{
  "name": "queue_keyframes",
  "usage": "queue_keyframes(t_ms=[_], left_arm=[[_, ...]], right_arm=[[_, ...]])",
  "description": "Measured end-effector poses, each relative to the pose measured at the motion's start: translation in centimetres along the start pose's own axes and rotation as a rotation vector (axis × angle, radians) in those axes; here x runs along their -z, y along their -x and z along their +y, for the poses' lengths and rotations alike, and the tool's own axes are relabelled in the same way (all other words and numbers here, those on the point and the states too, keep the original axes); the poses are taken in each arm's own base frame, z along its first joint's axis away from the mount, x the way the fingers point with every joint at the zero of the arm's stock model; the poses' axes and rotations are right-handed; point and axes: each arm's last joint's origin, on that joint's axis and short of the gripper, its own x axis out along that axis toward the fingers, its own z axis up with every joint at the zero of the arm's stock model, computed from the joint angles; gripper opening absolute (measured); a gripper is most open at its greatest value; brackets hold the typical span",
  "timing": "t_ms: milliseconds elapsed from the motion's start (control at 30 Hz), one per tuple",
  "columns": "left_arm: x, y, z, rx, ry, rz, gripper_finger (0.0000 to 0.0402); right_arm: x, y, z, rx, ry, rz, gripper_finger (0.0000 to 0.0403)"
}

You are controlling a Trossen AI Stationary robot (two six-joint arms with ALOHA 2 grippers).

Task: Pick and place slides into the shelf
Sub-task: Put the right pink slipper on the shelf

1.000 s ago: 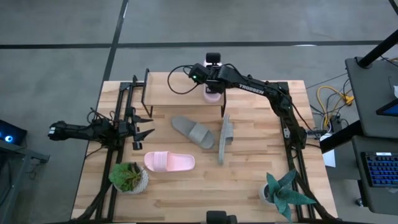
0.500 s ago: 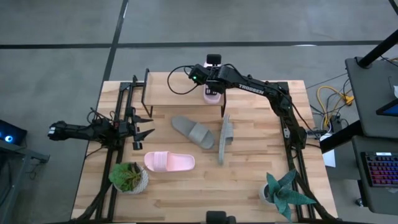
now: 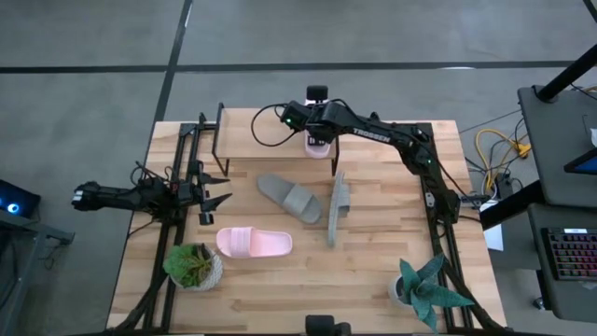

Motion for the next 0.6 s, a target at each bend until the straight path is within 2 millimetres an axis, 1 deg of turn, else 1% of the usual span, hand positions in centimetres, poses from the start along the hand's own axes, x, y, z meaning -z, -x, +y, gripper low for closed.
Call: queue_keyframes(t_ms=[600], left_arm=[[0.00, 0.00, 0.00, 0.000, 0.000, 0.000, 0.0171]], right_arm=[[0.24, -0.05, 0.28, -0.015, 0.043, 0.023, 0.0013]])
